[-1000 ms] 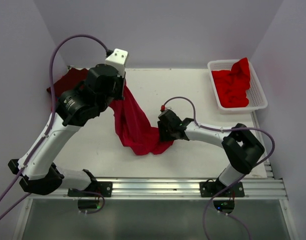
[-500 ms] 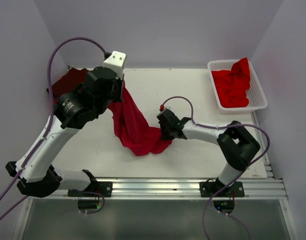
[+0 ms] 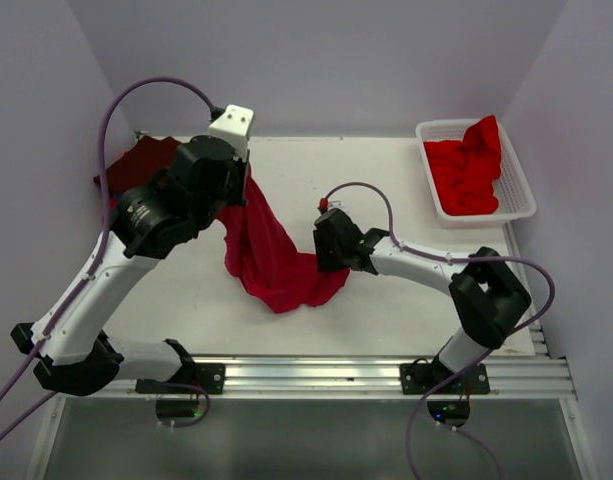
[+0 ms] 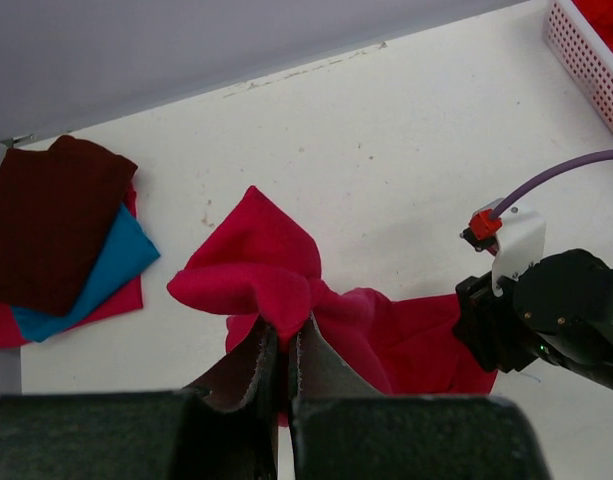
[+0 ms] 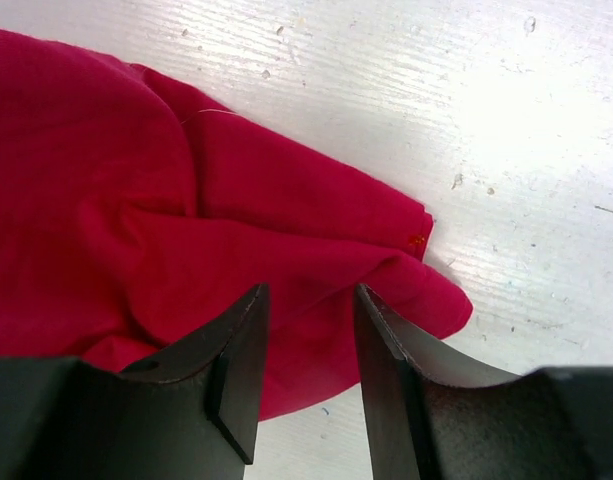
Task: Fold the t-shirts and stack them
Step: Flatten the tshirt out
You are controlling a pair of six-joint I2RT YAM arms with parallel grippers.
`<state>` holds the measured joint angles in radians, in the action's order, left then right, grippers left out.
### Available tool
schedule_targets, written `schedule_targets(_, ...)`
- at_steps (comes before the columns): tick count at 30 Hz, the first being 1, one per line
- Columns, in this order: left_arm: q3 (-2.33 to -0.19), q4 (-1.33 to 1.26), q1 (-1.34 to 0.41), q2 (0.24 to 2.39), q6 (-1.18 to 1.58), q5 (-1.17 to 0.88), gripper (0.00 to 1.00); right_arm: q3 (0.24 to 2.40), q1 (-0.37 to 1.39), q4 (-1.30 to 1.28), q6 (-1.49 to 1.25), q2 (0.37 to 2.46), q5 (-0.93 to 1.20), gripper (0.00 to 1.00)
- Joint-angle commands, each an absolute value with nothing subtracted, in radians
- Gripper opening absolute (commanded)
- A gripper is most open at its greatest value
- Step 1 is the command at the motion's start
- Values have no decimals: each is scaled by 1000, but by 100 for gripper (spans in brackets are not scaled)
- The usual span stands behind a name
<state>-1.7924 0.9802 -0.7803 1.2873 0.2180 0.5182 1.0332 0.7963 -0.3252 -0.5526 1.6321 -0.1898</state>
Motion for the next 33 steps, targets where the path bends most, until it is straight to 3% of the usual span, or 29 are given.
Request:
schedule_targets(1, -1795, 911, -782, 1264, 232, 515, 0, 1071, 792, -307, -549, 1670, -175, 43)
schedule_targets(9, -1793, 916, -782, 1261, 232, 523, 0, 1075, 793, -256, -586, 1775, -106, 39)
schedule_targets(11, -1790, 914, -782, 1261, 232, 523, 0, 1066, 793, -241, -601, 1796, -89, 26)
schedule_targets(13, -1787, 914, -782, 1261, 230, 525, 0, 1048, 793, -226, -610, 1792, -89, 0)
schedule_targets(23, -1755, 891, -782, 1255, 232, 531, 0, 1054, 793, -305, -558, 1571, -143, 0)
schedule_targets(33, -1692, 871, -782, 1229, 242, 569, 0, 1199, 793, -507, -457, 1188, -471, 0)
